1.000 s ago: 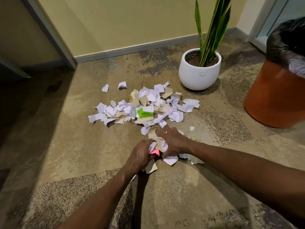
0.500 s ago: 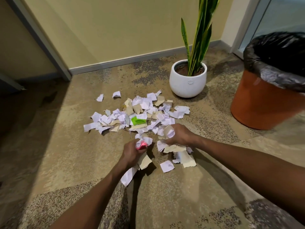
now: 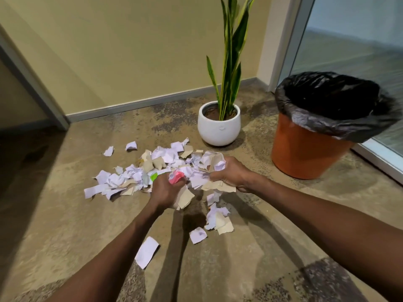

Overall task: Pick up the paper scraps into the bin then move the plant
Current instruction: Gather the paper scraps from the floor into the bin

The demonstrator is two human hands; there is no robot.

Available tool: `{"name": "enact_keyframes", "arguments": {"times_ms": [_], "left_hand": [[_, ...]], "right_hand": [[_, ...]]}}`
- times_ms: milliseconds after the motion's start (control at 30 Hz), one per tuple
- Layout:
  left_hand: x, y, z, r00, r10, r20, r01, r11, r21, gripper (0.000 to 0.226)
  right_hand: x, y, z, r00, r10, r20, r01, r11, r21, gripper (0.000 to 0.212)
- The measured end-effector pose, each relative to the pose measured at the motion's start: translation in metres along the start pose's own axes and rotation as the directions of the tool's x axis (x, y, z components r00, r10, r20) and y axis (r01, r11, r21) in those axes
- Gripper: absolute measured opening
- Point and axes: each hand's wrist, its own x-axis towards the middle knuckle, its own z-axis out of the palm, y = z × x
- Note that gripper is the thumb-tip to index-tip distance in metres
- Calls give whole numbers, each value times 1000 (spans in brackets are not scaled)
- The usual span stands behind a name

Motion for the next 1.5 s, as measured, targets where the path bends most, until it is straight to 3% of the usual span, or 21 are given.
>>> {"name": "enact_keyframes", "arguments": {"times_ms": [100, 167, 333, 433, 567, 700, 867, 967, 1067, 1133, 1200, 1333, 1433, 1500], "left_hand": [[3, 20, 12, 1000, 14, -11, -15, 992, -121, 14], [6, 37, 19, 999, 16, -38, -24, 972, -232, 14], [19, 115, 28, 994, 73, -82, -98, 924, -370, 18], [27, 168, 34, 988, 148, -37, -150, 897, -415, 19], [39, 237, 55, 963, 269, 21, -233, 867, -441, 21], [56, 306, 93, 922, 374, 96, -272, 807, -524, 19], [72, 369, 157, 897, 318, 309, -155, 877, -454, 38], [71, 386, 192, 859, 203, 469, -55, 949, -309, 21], [65, 392, 207, 769, 140, 624, -42, 985, -168, 27], [62, 393, 208, 691, 131, 711, -40, 989, -143, 31], [60, 390, 206, 661, 157, 734, -20, 981, -193, 33], [61, 382, 201, 712, 221, 666, 11, 945, -327, 32], [65, 369, 194, 760, 232, 607, 136, 857, -498, 32], [67, 351, 186, 810, 267, 522, 136, 780, -610, 29]], "right_hand": [[-6, -6, -19, 999, -3, -48, 7, 995, 98, 40], [-10, -14, -35, 995, -15, -96, 31, 984, 176, 30], [-18, -52, -86, 970, -37, -242, 124, 926, 356, 30], [-24, -77, -123, 936, -42, -348, 208, 865, 456, 29], [-35, -102, -181, 914, -76, -399, 304, 780, 547, 9], [-29, -100, -240, 841, -12, -540, 385, 714, 584, 17], [-20, -70, -279, 726, 202, -657, 308, 759, 573, 16], [-20, -61, -286, 787, 218, -577, 264, 727, 634, 3], [-22, -58, -297, 800, 241, -550, 252, 696, 672, 33], [-25, -57, -303, 807, 256, -533, 229, 696, 680, 34], [-25, -56, -305, 798, 262, -542, 202, 732, 651, 36], [-23, -56, -298, 757, 238, -609, 234, 771, 592, 39], [-25, -58, -284, 703, 172, -690, 325, 785, 527, 16], [-28, -62, -270, 658, 98, -747, 392, 802, 451, 12]]}}
